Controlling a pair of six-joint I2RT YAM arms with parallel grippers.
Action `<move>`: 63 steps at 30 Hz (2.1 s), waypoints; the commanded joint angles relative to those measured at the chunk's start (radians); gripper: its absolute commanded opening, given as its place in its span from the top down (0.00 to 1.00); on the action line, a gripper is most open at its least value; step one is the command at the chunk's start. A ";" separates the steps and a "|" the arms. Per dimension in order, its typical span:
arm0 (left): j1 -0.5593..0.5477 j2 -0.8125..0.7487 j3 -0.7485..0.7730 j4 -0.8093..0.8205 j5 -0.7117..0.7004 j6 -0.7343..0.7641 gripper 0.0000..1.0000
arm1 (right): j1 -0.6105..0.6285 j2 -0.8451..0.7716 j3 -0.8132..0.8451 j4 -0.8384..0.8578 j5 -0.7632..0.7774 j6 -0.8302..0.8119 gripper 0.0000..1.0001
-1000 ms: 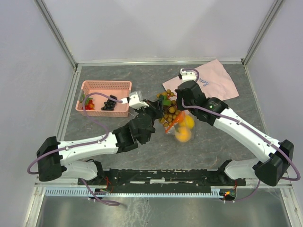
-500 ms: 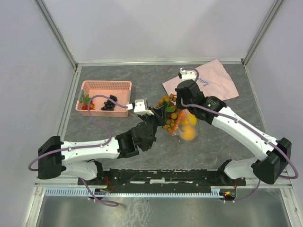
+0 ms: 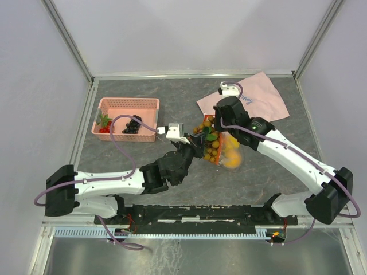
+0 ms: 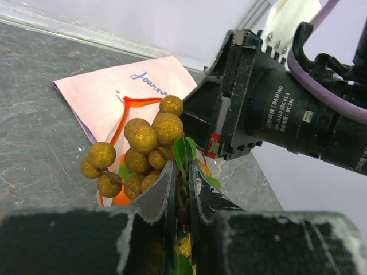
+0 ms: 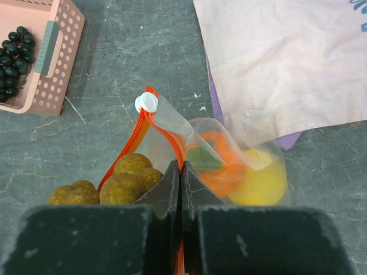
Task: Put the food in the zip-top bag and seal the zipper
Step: Place the fake fruit in the zipper food storage bag.
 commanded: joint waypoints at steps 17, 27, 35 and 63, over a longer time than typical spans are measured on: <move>0.005 0.035 0.081 -0.206 -0.062 -0.063 0.97 | -0.028 -0.091 -0.043 0.099 -0.102 -0.008 0.96; 0.008 0.056 0.127 -0.290 -0.008 -0.088 0.97 | -0.031 -0.098 -0.049 0.116 -0.097 -0.016 0.96; 0.011 0.079 0.176 -0.265 0.135 -0.013 0.92 | -0.031 -0.067 -0.046 0.136 -0.184 -0.017 0.96; 0.314 -0.134 0.055 -0.640 0.445 -0.194 0.28 | -0.094 -0.071 -0.078 0.182 -0.332 -0.004 0.96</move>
